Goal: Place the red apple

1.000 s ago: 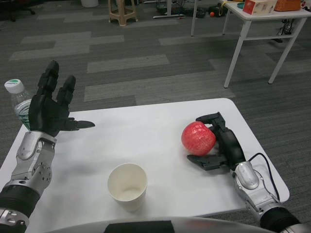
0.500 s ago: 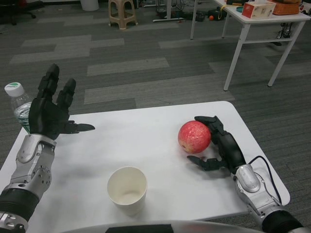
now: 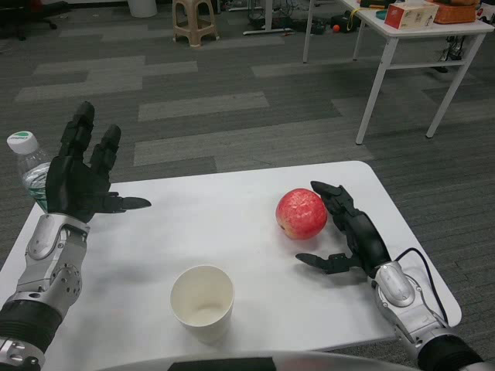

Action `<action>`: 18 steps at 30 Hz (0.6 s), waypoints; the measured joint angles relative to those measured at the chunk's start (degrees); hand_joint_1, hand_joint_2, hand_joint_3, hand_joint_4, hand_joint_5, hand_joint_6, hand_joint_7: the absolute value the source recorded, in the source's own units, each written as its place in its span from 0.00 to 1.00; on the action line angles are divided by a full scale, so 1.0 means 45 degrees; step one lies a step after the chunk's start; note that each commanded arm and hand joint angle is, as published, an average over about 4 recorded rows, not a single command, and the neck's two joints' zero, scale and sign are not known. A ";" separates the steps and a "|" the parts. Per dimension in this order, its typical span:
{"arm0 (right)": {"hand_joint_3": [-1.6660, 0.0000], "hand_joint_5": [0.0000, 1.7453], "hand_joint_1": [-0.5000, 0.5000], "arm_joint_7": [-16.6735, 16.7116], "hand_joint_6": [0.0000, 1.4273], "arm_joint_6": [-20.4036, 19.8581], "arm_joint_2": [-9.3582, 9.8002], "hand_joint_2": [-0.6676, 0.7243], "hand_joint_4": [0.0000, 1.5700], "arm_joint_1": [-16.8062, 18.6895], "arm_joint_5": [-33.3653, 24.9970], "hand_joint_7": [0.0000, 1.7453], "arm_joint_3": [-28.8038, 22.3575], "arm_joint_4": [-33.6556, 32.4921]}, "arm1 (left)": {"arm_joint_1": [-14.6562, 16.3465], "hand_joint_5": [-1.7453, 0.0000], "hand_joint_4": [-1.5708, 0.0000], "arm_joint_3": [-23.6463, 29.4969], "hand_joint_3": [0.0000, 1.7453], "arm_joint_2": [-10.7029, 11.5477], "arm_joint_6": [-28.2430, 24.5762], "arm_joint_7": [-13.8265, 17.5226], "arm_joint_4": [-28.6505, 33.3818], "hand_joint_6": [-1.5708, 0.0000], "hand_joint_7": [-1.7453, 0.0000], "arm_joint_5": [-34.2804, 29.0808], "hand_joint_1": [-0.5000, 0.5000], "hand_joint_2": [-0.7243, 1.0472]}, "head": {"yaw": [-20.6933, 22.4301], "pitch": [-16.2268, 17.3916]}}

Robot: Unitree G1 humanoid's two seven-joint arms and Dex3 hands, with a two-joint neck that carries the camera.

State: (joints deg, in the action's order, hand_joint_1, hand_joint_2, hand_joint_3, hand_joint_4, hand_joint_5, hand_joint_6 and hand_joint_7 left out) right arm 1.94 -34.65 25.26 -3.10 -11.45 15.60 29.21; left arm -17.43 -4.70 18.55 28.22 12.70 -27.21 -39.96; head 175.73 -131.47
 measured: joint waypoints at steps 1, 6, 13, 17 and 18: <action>0.71 0.00 0.04 -0.0010 0.00 0.0000 0.0000 0.32 0.00 0.0001 0.0007 0.24 -0.0009 -0.0015 | 0.0000 0.88 1.00 0.0000 0.00 0.0000 0.0001 0.0000 0.0000 1.00 1.00 -0.0002 0.00 0.40 | -0.0003 -0.0004; 0.71 0.00 0.04 -0.0048 0.00 0.0003 0.0000 0.32 0.00 0.0016 0.0080 0.24 -0.0056 -0.0082 | 0.0000 0.88 1.00 0.0001 0.00 0.0000 0.0004 0.0003 0.0000 1.00 1.00 -0.0004 0.00 0.41 | -0.0012 -0.0018; 0.71 0.00 0.04 -0.0063 0.00 0.0020 0.0000 0.32 0.00 0.0048 0.0090 0.24 -0.0105 -0.0147 | 0.0001 0.88 1.00 0.0001 0.00 0.0000 0.0027 0.0018 0.0000 1.00 1.00 -0.0012 0.00 0.40 | -0.0005 0.0010; 0.71 0.00 0.04 -0.0063 0.00 0.0025 0.0000 0.32 0.00 0.0050 0.0088 0.24 -0.0105 -0.0150 | 0.0007 0.88 1.00 0.0001 0.00 0.0000 0.0036 0.0022 0.0000 1.00 1.00 -0.0015 0.00 0.40 | 0.0004 0.0022; 0.71 0.00 0.04 -0.0063 0.00 0.0027 0.0000 0.32 0.00 0.0050 0.0088 0.24 -0.0105 -0.0150 | 0.0010 0.88 1.00 0.0001 0.00 0.0000 0.0038 0.0023 0.0000 1.00 1.00 -0.0015 0.00 0.40 | 0.0007 0.0023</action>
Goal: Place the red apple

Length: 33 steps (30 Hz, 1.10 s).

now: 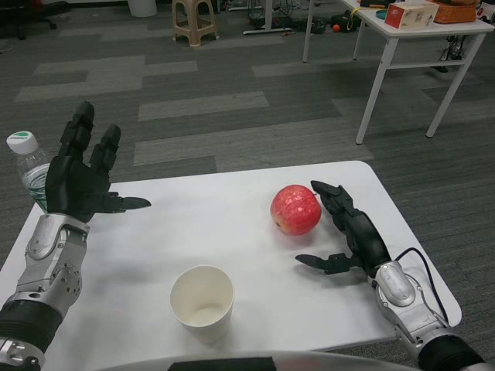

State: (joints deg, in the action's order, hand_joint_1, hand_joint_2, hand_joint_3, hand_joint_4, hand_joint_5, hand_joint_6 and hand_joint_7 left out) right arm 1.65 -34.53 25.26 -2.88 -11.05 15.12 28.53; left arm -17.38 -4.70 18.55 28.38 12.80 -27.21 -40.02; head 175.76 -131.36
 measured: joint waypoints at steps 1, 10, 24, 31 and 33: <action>0.73 0.00 0.04 0.0000 0.00 0.0001 0.0000 0.32 0.00 0.0000 0.0000 0.24 0.0000 -0.0001 | 0.0004 0.88 1.00 0.0000 0.00 0.0000 0.0001 0.0001 0.0000 1.00 1.00 -0.0001 0.00 0.40 | 0.0008 -0.0002; 0.79 0.00 0.04 -0.0013 0.00 0.0031 -0.0001 0.39 0.00 0.0022 0.0001 0.24 -0.0076 -0.0051 | 0.0075 0.88 1.00 0.0000 0.00 0.0000 0.0004 0.0005 0.0000 1.00 1.00 -0.0032 0.00 0.40 | 0.0050 -0.0018; 0.90 0.00 0.04 -0.0067 0.00 0.0149 -0.0090 0.62 0.00 0.0169 0.0336 0.16 -0.1604 -0.0887 | 0.0083 0.88 1.00 -0.0002 0.00 0.0001 0.0019 0.0016 -0.0004 1.00 1.00 -0.0042 0.00 0.40 | 0.0056 -0.0043; 0.90 0.00 0.04 -0.0035 0.00 0.0164 -0.0172 0.64 0.00 0.0296 0.0369 0.12 -0.3058 -0.2345 | 0.0081 0.88 1.00 -0.0010 0.00 0.0005 0.0042 0.0020 -0.0013 1.00 1.00 -0.0047 0.00 0.40 | -0.0026 -0.0144; 0.90 0.00 0.04 -0.0030 0.00 0.0171 -0.0189 0.65 0.00 0.0354 0.0336 0.13 -0.3360 -0.2811 | 0.0079 0.88 1.00 -0.0016 0.00 0.0005 0.0044 0.0020 -0.0015 1.00 1.00 -0.0047 0.00 0.40 | -0.0098 -0.0254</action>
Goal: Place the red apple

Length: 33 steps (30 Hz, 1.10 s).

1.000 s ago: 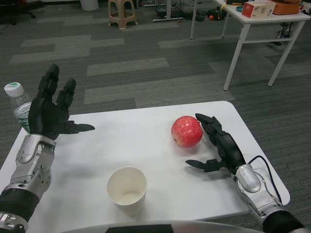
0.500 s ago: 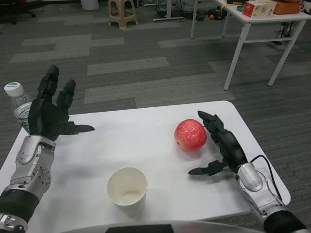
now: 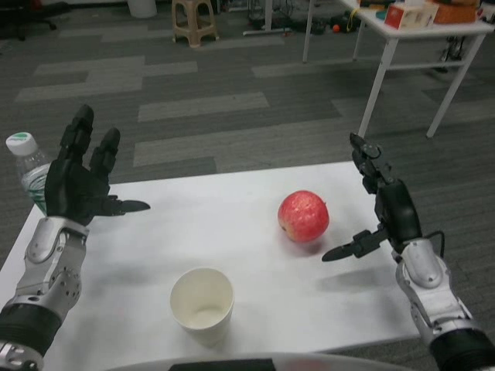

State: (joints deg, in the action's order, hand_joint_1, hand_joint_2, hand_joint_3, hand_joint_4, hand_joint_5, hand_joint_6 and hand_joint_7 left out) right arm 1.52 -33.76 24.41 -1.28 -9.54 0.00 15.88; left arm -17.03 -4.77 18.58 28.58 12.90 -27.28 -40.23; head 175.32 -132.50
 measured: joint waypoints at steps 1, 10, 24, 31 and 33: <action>0.90 0.00 0.04 0.0005 0.00 0.0005 -0.0012 0.66 0.00 0.0034 -0.0061 0.13 -0.0148 -0.0269 | -0.0002 0.88 1.00 -0.0004 0.00 0.0000 0.0001 0.0000 -0.0001 1.00 1.00 -0.0002 0.00 0.40 | -0.0055 -0.0072; 0.90 0.00 0.04 0.0500 0.00 0.0045 -0.0070 0.68 0.00 0.0193 -0.0827 0.12 -0.0966 -0.2580 | -0.0095 0.88 1.00 -0.0062 0.00 0.0003 0.0002 -0.0001 -0.0069 1.00 1.00 -0.0023 0.00 0.40 | -0.0381 -0.0630; 0.90 0.00 0.04 0.0716 0.00 0.0050 -0.0030 0.68 0.00 0.0124 -0.1223 0.12 -0.1197 -0.3066 | -0.0110 0.88 1.00 -0.0081 0.00 0.0003 0.0002 -0.0001 -0.0103 1.00 1.00 -0.0022 0.00 0.41 | -0.0385 -0.1007; 0.90 0.00 0.04 0.0717 0.00 0.0050 -0.0028 0.67 0.00 -0.0206 -0.1227 0.12 -0.1075 -0.3069 | -0.0247 0.88 1.00 -0.0081 0.00 0.0003 0.0002 -0.0001 -0.0114 1.00 1.00 -0.0019 0.00 0.40 | -0.0252 -0.1122; 0.90 0.00 0.04 0.0716 0.00 0.0050 -0.0028 0.65 0.00 -0.0233 -0.1228 0.12 -0.1059 -0.3069 | -0.0259 0.88 1.00 -0.0081 0.00 0.0003 0.0002 -0.0002 -0.0114 1.00 1.00 -0.0016 0.00 0.41 | -0.0250 -0.1137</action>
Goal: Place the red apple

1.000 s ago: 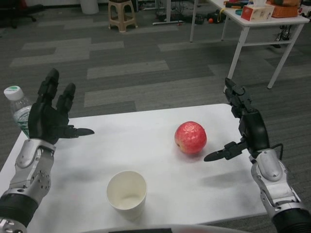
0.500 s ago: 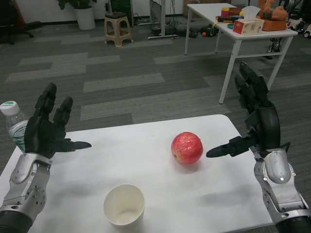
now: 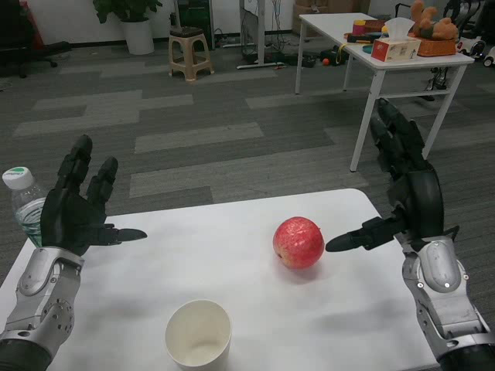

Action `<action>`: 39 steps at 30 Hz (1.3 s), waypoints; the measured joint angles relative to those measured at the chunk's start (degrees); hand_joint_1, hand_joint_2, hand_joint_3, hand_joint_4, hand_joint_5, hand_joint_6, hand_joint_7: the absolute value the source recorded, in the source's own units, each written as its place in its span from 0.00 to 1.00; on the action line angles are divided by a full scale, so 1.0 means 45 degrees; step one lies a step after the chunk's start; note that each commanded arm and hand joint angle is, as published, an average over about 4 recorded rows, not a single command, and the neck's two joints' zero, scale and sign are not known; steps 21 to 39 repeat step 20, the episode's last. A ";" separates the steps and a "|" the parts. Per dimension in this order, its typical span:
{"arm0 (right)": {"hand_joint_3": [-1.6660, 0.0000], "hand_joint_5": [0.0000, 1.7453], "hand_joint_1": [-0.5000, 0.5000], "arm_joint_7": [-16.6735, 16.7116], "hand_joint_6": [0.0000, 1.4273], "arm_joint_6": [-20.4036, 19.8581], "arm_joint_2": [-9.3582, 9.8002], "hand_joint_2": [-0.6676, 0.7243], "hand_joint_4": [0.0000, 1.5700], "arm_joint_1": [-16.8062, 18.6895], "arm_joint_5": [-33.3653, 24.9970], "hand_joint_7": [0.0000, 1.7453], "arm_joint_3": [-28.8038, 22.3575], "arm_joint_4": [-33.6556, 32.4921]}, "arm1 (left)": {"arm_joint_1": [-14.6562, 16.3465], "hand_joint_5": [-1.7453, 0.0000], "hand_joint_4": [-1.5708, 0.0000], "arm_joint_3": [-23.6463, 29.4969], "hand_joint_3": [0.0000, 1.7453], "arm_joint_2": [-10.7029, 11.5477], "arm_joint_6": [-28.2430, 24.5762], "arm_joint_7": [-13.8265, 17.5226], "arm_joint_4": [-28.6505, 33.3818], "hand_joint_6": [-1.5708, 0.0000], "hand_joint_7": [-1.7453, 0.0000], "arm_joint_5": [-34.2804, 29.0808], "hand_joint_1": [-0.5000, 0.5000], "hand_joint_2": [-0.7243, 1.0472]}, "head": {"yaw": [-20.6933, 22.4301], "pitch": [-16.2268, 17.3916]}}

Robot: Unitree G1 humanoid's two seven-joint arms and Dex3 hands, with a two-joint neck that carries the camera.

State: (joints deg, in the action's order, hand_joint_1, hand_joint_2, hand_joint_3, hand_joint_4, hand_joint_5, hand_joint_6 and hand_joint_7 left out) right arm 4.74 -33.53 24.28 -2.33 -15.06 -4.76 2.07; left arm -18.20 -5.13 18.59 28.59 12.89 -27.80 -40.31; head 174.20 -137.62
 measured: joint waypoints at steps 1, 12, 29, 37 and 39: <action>0.90 0.00 0.04 0.0000 0.00 0.0000 0.0000 0.65 0.00 -0.0011 0.0000 0.12 0.0003 0.0000 | -0.0001 0.88 1.00 0.0000 0.00 0.0000 0.0000 0.0000 0.0000 1.00 1.00 0.0001 0.00 0.43 | 0.0002 -0.0015; 0.90 0.00 0.04 -0.0012 0.00 0.0000 0.0020 0.64 0.00 -0.0106 -0.0002 0.12 0.0115 0.0000 | -0.0061 0.88 1.00 0.0000 0.00 -0.0001 0.0000 0.0000 -0.0017 1.00 1.00 0.0029 0.00 0.43 | 0.0009 -0.0191; 0.90 0.00 0.04 -0.0021 0.00 -0.0001 0.0025 0.65 0.00 -0.0106 0.0000 0.12 0.0134 0.0001 | -0.0138 0.88 1.00 0.0001 0.00 -0.0002 0.0000 0.0000 -0.0023 1.00 1.00 0.0030 0.00 0.43 | 0.0038 -0.0297; 0.90 0.00 0.04 -0.0021 0.00 -0.0001 0.0025 0.65 0.00 -0.0106 0.0000 0.12 0.0134 0.0001 | -0.0138 0.88 1.00 0.0001 0.00 -0.0002 0.0000 0.0000 -0.0023 1.00 1.00 0.0030 0.00 0.43 | 0.0038 -0.0297; 0.90 0.00 0.04 -0.0021 0.00 -0.0001 0.0025 0.65 0.00 -0.0106 0.0000 0.12 0.0134 0.0001 | -0.0138 0.88 1.00 0.0001 0.00 -0.0002 0.0000 0.0000 -0.0023 1.00 1.00 0.0030 0.00 0.43 | 0.0038 -0.0297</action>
